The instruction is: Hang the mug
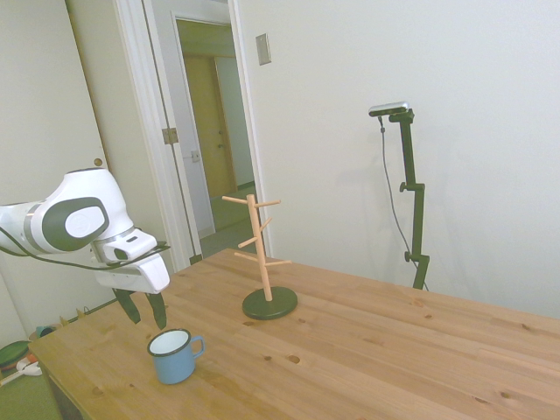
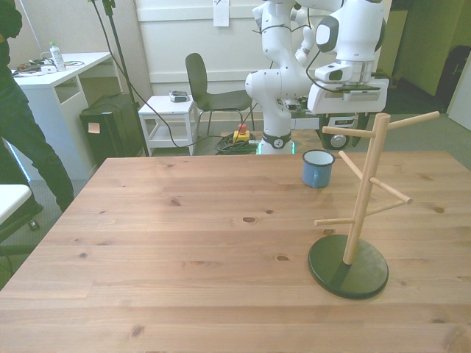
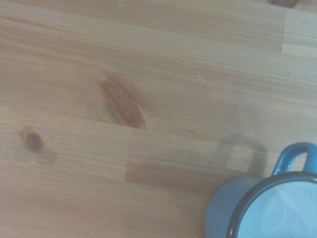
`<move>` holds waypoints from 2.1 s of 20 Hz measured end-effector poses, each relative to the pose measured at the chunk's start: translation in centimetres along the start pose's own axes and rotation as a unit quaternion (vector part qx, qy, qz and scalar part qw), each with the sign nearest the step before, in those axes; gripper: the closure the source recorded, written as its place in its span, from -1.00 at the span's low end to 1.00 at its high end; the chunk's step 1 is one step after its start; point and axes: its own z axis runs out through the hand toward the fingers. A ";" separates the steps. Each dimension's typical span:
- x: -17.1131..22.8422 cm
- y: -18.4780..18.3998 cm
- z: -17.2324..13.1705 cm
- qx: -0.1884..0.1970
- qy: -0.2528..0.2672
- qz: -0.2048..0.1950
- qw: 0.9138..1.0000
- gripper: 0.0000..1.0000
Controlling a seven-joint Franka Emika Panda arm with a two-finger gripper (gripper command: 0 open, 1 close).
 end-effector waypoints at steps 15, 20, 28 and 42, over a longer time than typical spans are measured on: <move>-1.2 -1.4 3.5 -0.018 0.012 -0.110 0.994 -1.00; -1.4 -1.8 4.3 -0.022 0.013 -0.126 0.992 -1.00; -2.4 -2.2 5.7 -0.034 0.001 -0.163 0.986 -1.00; -2.4 -1.8 6.0 -0.042 0.003 -0.169 0.985 1.00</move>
